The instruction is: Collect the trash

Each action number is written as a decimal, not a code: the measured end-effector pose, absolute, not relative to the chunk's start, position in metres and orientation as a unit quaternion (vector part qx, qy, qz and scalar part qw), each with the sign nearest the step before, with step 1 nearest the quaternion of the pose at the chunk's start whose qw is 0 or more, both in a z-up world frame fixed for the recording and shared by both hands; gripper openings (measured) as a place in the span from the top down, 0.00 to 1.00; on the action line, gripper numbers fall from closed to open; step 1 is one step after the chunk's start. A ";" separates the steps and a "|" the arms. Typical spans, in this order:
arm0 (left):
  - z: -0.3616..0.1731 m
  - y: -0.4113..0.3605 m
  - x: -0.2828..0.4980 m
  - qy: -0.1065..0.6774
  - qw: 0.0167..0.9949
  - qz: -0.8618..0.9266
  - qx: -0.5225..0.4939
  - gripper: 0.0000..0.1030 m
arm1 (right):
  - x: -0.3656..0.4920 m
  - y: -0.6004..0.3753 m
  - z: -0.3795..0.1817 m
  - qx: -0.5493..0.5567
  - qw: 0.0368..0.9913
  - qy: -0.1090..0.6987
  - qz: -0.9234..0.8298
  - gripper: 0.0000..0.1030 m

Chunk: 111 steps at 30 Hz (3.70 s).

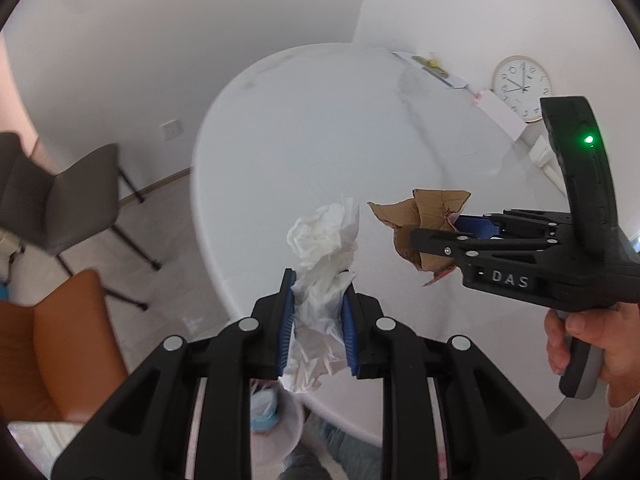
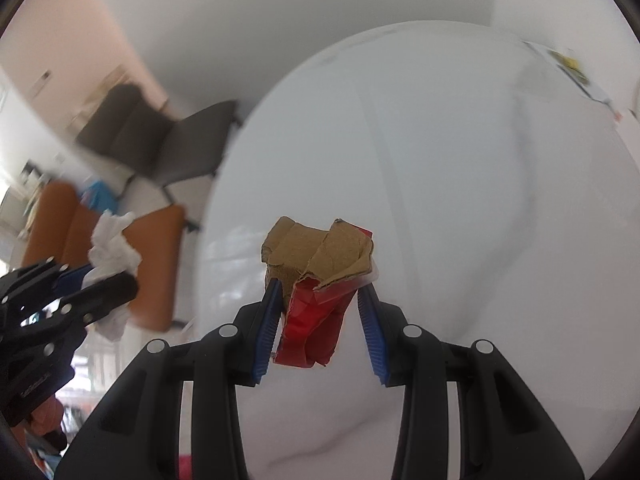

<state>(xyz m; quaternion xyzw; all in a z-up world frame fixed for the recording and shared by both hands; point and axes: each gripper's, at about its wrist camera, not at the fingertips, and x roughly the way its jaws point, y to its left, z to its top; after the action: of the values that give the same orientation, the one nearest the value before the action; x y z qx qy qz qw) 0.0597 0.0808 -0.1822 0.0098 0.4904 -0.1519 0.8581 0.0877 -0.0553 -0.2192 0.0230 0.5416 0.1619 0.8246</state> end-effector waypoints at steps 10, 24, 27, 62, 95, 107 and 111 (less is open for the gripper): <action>-0.226 0.170 -0.001 0.536 0.837 -0.108 -0.004 0.79 | 0.036 0.043 -0.220 -0.011 0.796 0.558 0.236 0.62; -0.288 0.214 -0.046 0.584 0.804 -0.109 -0.017 0.56 | -0.006 0.095 -0.229 -0.036 0.778 0.571 0.258 0.62; -0.289 0.216 -0.052 0.582 0.805 -0.115 -0.017 0.44 | -0.011 0.098 -0.232 -0.037 0.775 0.575 0.260 0.62; -0.236 0.277 -0.087 0.535 0.843 -0.046 -0.022 0.13 | -0.030 0.156 -0.281 -0.094 0.742 0.587 0.309 0.28; -0.054 0.080 0.001 0.348 0.928 -0.129 0.041 0.08 | 0.005 -0.075 -0.094 -0.009 0.893 0.441 0.089 0.03; -0.016 -0.023 0.030 0.303 0.941 -0.141 0.047 0.08 | 0.027 -0.169 -0.051 -0.006 0.918 0.394 0.054 0.03; -0.017 -0.040 0.034 0.303 0.941 -0.143 0.039 0.08 | 0.033 -0.186 -0.050 -0.005 0.919 0.389 0.054 0.03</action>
<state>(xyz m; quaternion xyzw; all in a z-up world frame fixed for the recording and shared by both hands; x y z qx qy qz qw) 0.0341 -0.0401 -0.0168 0.0388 0.3035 -0.1427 0.9413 0.0333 -0.1861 -0.0496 -0.0051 0.3895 0.0545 0.9194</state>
